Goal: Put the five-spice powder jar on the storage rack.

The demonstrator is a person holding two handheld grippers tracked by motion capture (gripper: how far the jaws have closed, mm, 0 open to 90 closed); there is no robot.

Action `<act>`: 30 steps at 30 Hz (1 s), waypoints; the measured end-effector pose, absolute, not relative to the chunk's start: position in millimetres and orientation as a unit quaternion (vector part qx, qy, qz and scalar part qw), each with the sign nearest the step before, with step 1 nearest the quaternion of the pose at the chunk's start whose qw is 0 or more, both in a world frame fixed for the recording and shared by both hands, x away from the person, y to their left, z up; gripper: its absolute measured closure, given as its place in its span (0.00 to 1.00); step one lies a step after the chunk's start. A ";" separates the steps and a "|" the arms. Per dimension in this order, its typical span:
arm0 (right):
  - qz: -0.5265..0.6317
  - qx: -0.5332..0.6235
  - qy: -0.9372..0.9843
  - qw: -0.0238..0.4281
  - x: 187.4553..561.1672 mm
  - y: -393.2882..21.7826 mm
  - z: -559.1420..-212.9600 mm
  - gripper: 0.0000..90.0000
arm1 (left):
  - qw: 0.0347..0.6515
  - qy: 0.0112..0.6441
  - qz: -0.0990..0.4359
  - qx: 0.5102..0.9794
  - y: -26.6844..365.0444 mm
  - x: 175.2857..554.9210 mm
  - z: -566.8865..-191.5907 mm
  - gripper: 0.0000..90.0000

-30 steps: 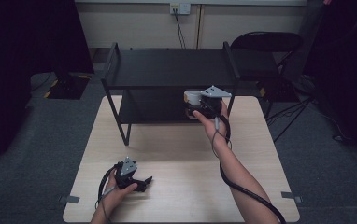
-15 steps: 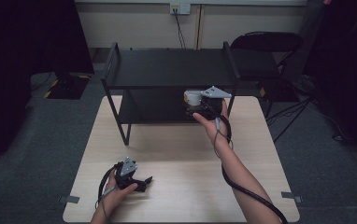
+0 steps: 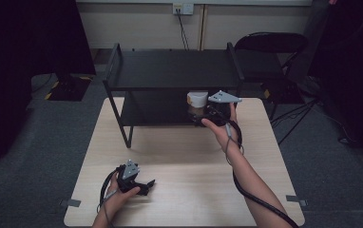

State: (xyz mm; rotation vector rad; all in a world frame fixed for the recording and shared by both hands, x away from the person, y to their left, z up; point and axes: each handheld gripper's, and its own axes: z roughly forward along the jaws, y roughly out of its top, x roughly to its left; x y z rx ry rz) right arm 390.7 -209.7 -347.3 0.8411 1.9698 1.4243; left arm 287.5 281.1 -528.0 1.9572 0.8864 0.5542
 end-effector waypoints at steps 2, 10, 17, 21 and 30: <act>0.532 0.312 0.736 0.280 387.5 -212.4 -347.9 0.00 | 0.445 0.358 0.224 0.790 281.1 287.5 -528.0 0.00; 0.529 0.302 0.752 0.253 364.6 -239.5 -359.7 0.00 | 0.445 0.358 0.224 0.790 281.1 287.5 -527.9 0.00; 0.521 0.281 0.771 0.235 336.6 -272.6 -379.5 0.00 | 0.445 0.358 0.224 0.790 281.1 287.4 -528.0 0.00; 0.512 0.280 0.781 0.225 323.0 -292.1 -391.5 0.00 | 0.445 0.358 0.224 0.790 281.0 287.4 -528.0 0.00; 0.494 0.286 0.795 0.205 298.2 -327.8 -428.8 0.00 | 0.445 0.357 0.224 0.790 280.8 287.3 -528.0 0.00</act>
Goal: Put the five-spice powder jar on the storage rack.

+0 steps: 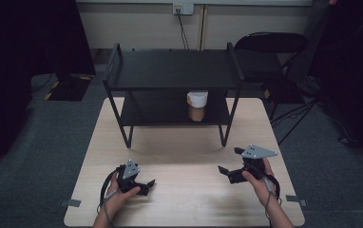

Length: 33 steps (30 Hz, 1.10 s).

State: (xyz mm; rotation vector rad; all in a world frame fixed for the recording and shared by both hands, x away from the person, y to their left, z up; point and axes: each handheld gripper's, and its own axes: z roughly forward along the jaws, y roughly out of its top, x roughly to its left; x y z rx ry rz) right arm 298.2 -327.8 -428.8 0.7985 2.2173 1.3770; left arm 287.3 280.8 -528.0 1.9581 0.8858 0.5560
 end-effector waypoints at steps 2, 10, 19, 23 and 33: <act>0.479 0.285 0.804 0.208 290.7 -331.5 -438.5 0.00 | 0.445 0.357 0.224 0.790 280.8 287.3 -528.0 0.00; 0.467 0.279 0.816 0.194 279.7 -342.3 -463.5 0.00 | 0.445 0.357 0.224 0.790 280.8 287.3 -528.0 0.00; 0.436 0.271 0.839 0.177 278.0 -358.1 -472.4 0.00 | 0.444 0.357 0.225 0.791 280.9 287.5 -527.7 0.00; 0.423 0.278 0.844 0.176 278.4 -361.4 -474.7 0.00 | 0.445 0.357 0.224 0.790 280.8 287.3 -528.0 0.00; 0.427 0.287 0.840 0.174 281.4 -369.5 -477.9 0.00 | 0.445 0.358 0.224 0.790 280.8 287.4 -528.0 0.00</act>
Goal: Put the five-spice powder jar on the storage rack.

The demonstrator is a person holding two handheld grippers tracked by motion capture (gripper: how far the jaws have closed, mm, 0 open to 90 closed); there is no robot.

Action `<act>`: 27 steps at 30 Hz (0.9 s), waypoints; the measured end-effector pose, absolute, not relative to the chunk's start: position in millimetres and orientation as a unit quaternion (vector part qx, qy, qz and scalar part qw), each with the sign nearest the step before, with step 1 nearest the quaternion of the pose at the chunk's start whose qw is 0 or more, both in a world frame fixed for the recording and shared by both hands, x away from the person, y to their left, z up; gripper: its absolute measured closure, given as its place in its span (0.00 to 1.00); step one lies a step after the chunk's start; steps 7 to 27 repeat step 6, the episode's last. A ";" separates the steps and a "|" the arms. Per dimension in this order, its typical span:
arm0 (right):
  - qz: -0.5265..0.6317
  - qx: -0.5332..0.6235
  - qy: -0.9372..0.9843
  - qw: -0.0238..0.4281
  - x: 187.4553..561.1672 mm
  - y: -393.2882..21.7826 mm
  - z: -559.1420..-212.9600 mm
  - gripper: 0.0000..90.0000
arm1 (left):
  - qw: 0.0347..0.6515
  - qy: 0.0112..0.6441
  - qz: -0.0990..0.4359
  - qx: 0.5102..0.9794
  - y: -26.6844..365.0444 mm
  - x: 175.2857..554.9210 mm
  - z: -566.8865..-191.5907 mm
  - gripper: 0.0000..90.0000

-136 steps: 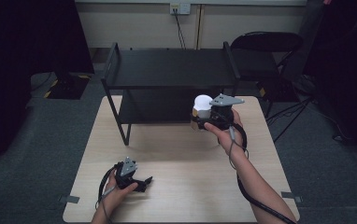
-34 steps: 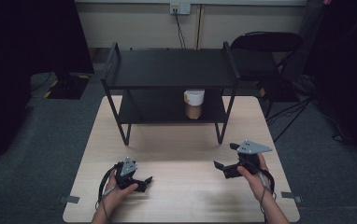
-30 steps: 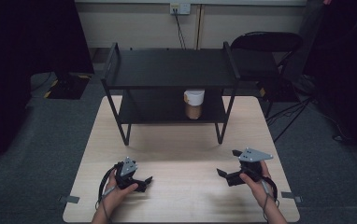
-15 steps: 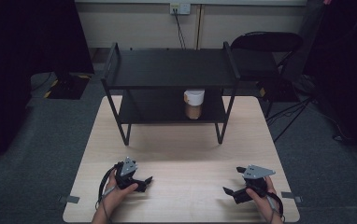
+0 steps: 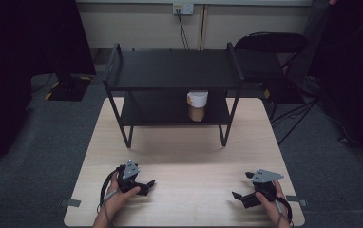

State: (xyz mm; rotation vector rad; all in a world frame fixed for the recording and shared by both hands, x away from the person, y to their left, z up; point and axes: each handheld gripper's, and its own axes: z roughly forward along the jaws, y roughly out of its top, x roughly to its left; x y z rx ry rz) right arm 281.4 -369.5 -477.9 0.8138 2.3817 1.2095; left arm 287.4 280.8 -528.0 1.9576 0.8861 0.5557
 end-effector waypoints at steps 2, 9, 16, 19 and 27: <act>0.422 0.285 0.844 0.170 283.3 -370.0 -477.8 0.00 | 0.445 0.357 0.224 0.790 280.8 287.4 -527.9 0.00; 0.410 0.285 0.850 0.168 285.7 -367.9 -478.7 0.00 | 0.445 0.357 0.224 0.790 280.8 287.4 -528.0 0.00; 0.410 0.285 0.850 0.168 285.7 -367.9 -478.7 0.00 | 0.445 0.357 0.224 0.790 280.8 287.4 -528.0 0.00; 0.410 0.285 0.850 0.168 285.7 -367.9 -478.7 0.00 | 0.445 0.357 0.224 0.790 280.8 287.4 -528.0 0.00; 0.410 0.285 0.850 0.168 285.7 -367.9 -478.7 0.00 | 0.445 0.357 0.224 0.790 280.8 287.4 -528.0 0.00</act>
